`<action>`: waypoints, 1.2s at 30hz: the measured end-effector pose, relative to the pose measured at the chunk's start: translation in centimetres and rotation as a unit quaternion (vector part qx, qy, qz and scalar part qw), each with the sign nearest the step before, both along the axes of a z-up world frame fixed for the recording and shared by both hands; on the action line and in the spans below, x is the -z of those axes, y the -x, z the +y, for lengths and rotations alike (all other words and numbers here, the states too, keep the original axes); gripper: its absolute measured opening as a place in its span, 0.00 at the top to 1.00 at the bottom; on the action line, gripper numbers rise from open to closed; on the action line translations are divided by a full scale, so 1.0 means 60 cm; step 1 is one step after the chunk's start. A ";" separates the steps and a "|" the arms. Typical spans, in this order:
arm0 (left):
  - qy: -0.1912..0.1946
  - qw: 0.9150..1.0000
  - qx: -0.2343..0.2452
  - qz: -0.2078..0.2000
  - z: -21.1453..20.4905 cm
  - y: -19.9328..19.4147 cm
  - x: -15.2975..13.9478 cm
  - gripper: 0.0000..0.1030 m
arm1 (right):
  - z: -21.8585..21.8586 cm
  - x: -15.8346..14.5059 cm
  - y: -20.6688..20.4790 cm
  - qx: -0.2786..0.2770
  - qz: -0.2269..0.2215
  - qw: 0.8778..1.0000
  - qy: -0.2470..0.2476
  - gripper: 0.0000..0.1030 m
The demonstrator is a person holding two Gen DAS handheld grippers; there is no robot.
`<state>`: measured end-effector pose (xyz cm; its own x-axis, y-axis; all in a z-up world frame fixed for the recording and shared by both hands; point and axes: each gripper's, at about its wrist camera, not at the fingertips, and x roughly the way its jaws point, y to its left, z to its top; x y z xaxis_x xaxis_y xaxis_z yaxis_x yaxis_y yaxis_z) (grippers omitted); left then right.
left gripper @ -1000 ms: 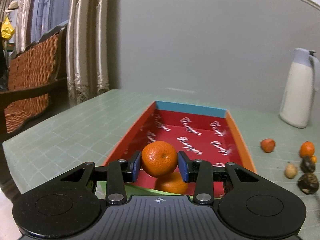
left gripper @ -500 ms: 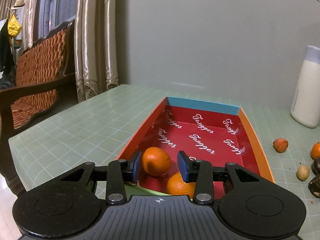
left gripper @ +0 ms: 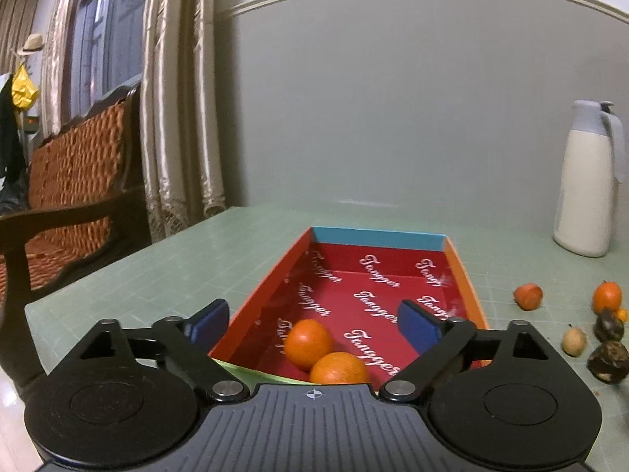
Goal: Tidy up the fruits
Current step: 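Withdraw the left tool while the right tool approaches the dark dried fruit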
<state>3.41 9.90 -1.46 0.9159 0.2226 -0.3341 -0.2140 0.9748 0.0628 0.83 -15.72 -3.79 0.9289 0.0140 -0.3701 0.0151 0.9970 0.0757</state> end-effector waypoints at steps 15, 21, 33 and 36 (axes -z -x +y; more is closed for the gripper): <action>-0.043 0.997 0.060 -0.004 -0.070 0.042 0.003 0.00 | 0.006 0.004 -0.015 -0.007 0.020 1.000 -0.008 0.17; -0.057 0.996 0.063 -0.001 -0.075 0.046 0.007 0.00 | 0.010 0.008 -0.027 -0.011 0.031 0.999 -0.015 0.21; -0.054 0.997 0.054 0.002 -0.064 0.046 0.009 0.00 | 0.016 0.014 -0.069 0.000 0.070 0.997 -0.019 0.33; -0.054 0.997 0.054 0.003 -0.063 0.045 0.010 0.00 | 0.018 0.017 -0.075 -0.001 0.079 0.997 -0.017 0.33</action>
<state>0.70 6.09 -2.06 0.9349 0.1572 -0.3183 -0.1071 0.9798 0.1692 5.36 -14.63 -4.83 0.8586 0.0303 -0.5117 0.0281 0.9940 0.1060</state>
